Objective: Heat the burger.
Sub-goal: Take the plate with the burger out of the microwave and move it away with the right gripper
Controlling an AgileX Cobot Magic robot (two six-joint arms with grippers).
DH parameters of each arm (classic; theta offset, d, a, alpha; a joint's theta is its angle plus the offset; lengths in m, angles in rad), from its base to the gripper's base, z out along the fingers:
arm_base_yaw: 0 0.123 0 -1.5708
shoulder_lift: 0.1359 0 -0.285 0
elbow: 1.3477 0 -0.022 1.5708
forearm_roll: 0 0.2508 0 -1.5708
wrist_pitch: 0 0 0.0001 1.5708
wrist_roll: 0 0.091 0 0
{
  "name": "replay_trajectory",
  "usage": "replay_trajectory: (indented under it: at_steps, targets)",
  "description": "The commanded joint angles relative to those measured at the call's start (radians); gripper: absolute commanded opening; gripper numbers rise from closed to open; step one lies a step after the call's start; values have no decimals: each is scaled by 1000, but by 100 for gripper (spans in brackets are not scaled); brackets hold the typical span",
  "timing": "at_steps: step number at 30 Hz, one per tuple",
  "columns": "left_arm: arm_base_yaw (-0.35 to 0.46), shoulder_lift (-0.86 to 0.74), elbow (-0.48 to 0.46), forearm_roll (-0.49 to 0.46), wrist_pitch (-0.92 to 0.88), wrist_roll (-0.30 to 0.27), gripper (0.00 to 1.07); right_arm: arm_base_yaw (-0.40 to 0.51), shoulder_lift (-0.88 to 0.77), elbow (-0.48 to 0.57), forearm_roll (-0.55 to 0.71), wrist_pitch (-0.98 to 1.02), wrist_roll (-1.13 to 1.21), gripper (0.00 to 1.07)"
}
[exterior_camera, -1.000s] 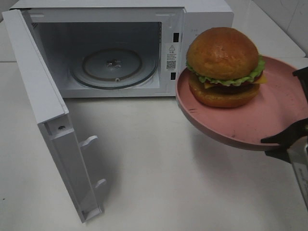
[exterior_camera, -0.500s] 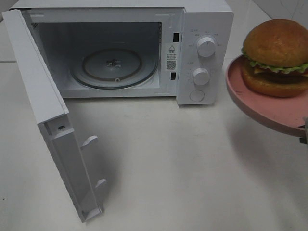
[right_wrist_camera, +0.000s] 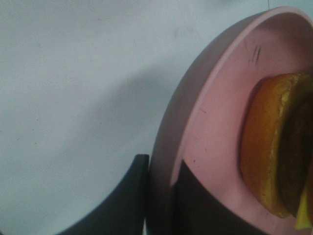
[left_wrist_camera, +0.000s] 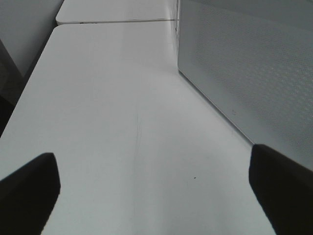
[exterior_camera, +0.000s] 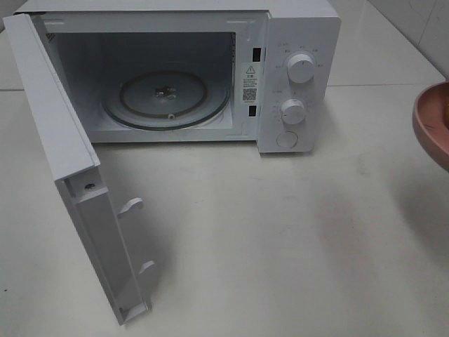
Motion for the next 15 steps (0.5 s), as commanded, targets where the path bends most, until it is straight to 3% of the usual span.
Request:
replay_trajectory:
  at_steps: [1,15]
  targets:
    - [0,-21,2,-2,-9,-1,101,-4,-8,-9,-98,34,78,0]
    - [0,-21,2,-2,-9,-1,101,-4,10,-9,-156,195,361,0]
